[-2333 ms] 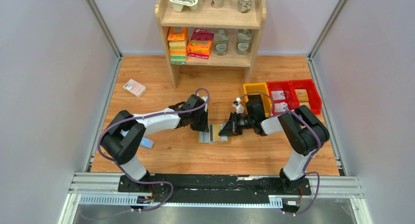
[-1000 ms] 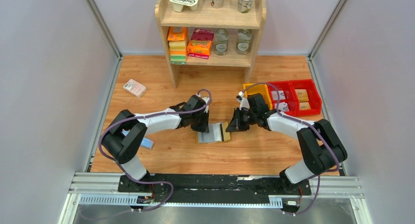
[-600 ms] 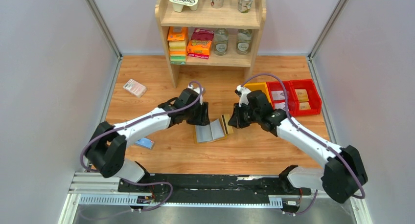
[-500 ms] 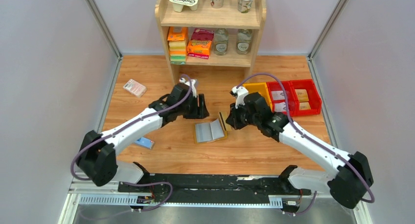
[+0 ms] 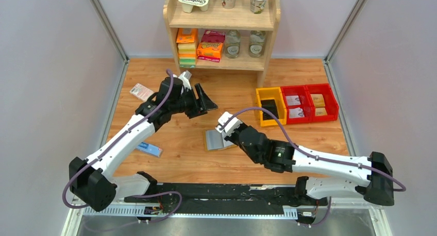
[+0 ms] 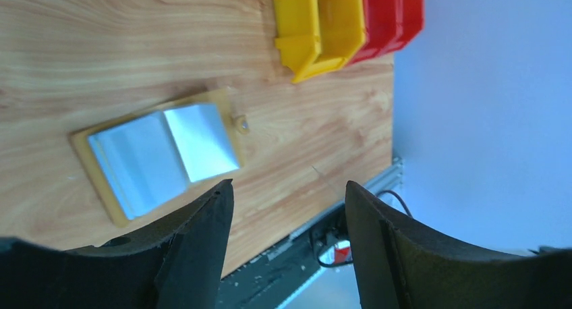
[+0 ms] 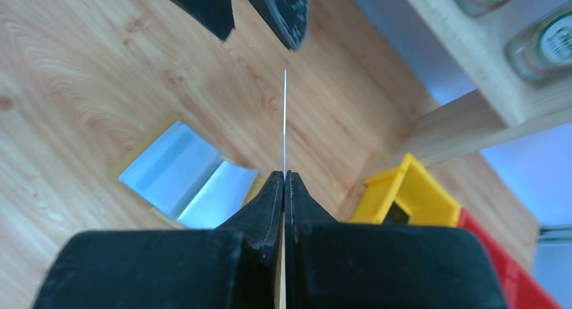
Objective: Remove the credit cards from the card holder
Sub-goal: Place the credit card in the storage box.
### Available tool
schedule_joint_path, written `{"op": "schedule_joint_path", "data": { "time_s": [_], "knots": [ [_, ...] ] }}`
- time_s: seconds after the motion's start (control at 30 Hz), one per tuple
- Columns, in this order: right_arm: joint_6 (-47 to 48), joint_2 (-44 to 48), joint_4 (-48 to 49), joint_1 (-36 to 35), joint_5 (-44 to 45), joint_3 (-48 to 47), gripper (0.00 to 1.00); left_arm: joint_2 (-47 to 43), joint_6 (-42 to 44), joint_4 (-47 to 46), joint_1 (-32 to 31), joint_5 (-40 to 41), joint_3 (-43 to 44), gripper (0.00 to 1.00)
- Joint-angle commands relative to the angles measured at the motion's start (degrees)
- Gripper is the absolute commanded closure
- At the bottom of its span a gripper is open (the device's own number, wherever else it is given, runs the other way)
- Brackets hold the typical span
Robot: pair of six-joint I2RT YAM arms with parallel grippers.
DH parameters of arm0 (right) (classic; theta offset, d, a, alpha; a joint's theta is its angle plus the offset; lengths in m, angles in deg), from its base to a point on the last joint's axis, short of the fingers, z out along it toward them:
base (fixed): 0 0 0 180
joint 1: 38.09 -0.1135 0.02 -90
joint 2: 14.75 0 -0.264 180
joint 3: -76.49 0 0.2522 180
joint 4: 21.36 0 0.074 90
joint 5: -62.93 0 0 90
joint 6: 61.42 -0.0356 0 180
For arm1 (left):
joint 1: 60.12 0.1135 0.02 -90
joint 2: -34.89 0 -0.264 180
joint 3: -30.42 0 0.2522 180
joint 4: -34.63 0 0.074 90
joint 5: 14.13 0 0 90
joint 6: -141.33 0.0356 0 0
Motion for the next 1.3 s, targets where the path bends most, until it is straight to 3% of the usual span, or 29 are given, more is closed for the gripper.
{"op": "schedule_joint_path", "data": {
  "time_s": [0.0,0.5,0.57,0.63,0.7,0.73,0.83,0.87,0.93,1.03,1.13,1.2,1.27],
  "knots": [
    [12.4,-2.6,11.8,-3.1,10.8,0.2,1.0,1.0,-5.8,-4.7,0.0,-9.0,2.0,0.31],
    [21.6,-9.0,22.7,-8.1,16.2,0.8,1.0,2.6,-14.9,-14.6,-0.1,-14.9,-2.8,0.4],
    [22.1,-9.7,23.3,-8.2,16.4,0.9,1.0,2.8,-15.1,-15.1,0.0,-15.4,-3.2,0.48],
    [22.3,-10.4,23.7,-8.2,16.7,0.8,1.0,2.6,-15.3,-16.3,0.0,-15.0,-3.5,0.64],
    [21.3,-10.8,23.7,-8.2,17.0,0.8,1.0,2.2,-14.9,-18.0,-0.1,-14.4,-3.9,0.93],
    [20.3,-10.9,23.6,-8.1,17.0,0.8,1.0,1.9,-14.2,-18.4,0.0,-14.2,-3.9,0.99],
    [16.3,-10.5,22.7,-7.8,17.0,1.2,0.97,1.7,-12.7,-20.6,0.0,-13.3,-4.8,1.0],
    [13.9,-10.1,21.3,-7.4,16.9,0.7,0.92,1.7,-12.3,-21.7,0.1,-13.2,-5.5,1.0],
    [7.2,-9.2,17.4,-6.1,15.9,-0.3,0.68,1.5,-12.2,-24.5,0.2,-13.2,-6.7,1.0],
    [-3.2,-7.1,10.4,-3.3,12.3,-2.2,0.4,1.2,-12.1,-30.8,0.7,-12.9,-8.5,1.0],
    [-11.0,-3.8,8.3,-1.0,7.9,-1.9,0.24,0.9,-12.0,-35.3,1.4,-12.0,-10.9,1.0],
    [-16.7,-1.1,5.5,1.4,5.4,-1.3,0.05,0.6,-11.9,-38.0,1.9,-11.7,-12.1,1.0],
    [-22.8,2.1,4.8,4.4,1.0,-0.3,0.0,0.6,-12.3,-41.3,2.4,-11.7,-13.3,1.0]
  ]
}}
